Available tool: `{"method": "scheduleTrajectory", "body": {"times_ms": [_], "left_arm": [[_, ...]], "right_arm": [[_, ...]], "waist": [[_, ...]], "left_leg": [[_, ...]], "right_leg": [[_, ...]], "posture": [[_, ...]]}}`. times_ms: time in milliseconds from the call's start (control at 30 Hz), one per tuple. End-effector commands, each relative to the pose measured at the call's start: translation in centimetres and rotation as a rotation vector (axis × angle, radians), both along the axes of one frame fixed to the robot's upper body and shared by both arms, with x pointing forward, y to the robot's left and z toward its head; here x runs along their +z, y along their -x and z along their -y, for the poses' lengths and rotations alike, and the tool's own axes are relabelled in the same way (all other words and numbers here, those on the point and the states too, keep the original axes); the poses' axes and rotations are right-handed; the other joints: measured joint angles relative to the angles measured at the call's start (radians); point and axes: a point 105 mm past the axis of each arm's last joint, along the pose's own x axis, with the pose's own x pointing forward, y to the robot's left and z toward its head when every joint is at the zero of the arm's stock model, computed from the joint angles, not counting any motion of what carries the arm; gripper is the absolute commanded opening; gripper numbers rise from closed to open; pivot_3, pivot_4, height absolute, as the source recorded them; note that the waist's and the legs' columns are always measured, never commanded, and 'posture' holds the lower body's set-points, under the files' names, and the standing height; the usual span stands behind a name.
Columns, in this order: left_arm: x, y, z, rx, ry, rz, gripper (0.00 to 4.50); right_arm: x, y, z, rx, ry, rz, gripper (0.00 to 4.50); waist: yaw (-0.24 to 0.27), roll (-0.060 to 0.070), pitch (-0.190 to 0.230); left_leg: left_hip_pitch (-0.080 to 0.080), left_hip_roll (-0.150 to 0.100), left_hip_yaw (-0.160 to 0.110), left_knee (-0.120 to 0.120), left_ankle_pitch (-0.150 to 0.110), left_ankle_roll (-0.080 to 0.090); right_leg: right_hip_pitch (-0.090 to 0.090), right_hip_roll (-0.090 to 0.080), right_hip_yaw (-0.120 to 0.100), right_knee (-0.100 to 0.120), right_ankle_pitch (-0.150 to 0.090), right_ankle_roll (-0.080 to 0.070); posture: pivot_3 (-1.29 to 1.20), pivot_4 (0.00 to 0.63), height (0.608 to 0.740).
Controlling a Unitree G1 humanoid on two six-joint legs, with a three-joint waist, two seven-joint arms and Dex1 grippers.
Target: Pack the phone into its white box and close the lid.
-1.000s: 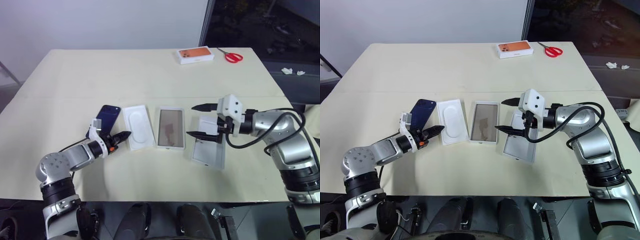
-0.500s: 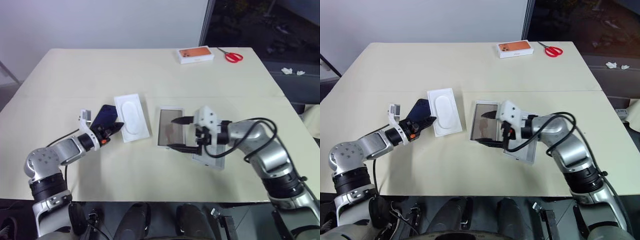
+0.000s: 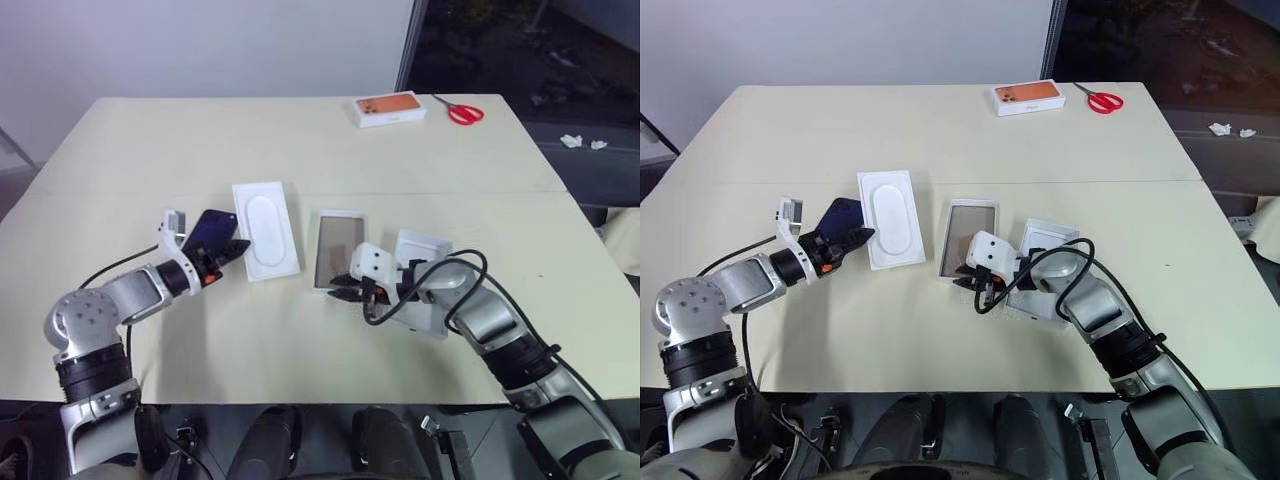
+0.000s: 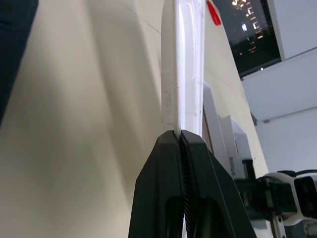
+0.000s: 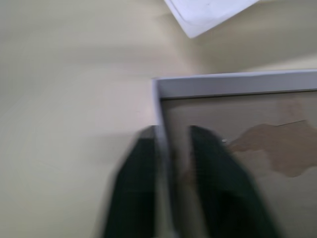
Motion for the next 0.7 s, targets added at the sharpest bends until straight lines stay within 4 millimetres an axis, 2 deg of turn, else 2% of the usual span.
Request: {"method": "scheduleTrajectory", "body": {"times_ms": [33,133,400,500,567,633,700], "left_arm": [[1.1,0.2,0.0,-0.001,0.01,0.045,0.0],[2.4,-0.4,-0.1,0.032,0.017,0.121,0.0],[5.1,-0.6,0.4,0.002,0.136,0.165,0.0],[5.5,-0.4,0.5,-0.016,0.144,0.159,0.0],[5.2,-0.2,0.6,-0.027,0.142,0.14,0.0],[4.8,0.0,0.9,-0.038,0.14,0.126,0.0],[4.4,0.1,1.1,-0.043,0.136,0.112,0.0]], "right_arm": [[1.5,-0.1,-0.5,0.023,-0.044,0.04,0.04],[1.7,-0.2,-1.3,0.027,-0.059,0.043,0.04],[2.5,0.6,-4.2,0.106,-0.098,0.084,0.04],[2.4,0.8,-5.1,0.123,-0.112,0.059,0.04],[2.8,1.8,-6.0,0.175,-0.148,0.038,0.04],[3.0,2.4,-6.4,0.197,-0.176,0.001,0.61],[2.7,2.6,-6.4,0.21,-0.155,0.011,1.37]], "waist": [[0.0,0.0,0.0],[-0.002,0.0,0.0],[-0.005,0.0,0.0],[-0.015,0.0,0.0],[-0.017,0.0,0.0],[-0.017,0.0,0.0],[-0.017,0.0,0.0]], "left_leg": [[0.0,0.0,0.0,0.0,0.0,0.0],[0.0,0.0,0.0,0.0,0.0,0.0],[0.0,0.0,0.0,0.0,0.0,0.0],[0.0,0.0,-0.001,0.0,0.0,0.0],[0.0,0.0,-0.001,0.0,0.0,0.0],[0.0,0.0,-0.001,0.0,0.0,0.0],[0.0,0.0,-0.001,0.0,0.0,0.0]], "right_leg": [[0.0,0.0,0.0,0.0,0.0,0.0],[0.0,0.0,0.0,0.0,0.0,0.0],[0.0,0.0,0.0,0.0,0.0,0.0],[-0.001,0.001,0.0,0.001,0.0,0.0],[-0.001,0.001,0.0,0.001,0.0,0.0],[-0.001,0.001,0.0,0.001,0.0,0.0],[-0.001,0.001,0.0,0.001,0.0,0.0]], "posture": [[0.0,0.15,0.74],[0.0,0.15,0.74],[0.0,0.15,0.74],[0.0,0.15,0.74],[0.0,0.15,0.74],[0.0,0.15,0.74],[0.0,0.15,0.74]]}}
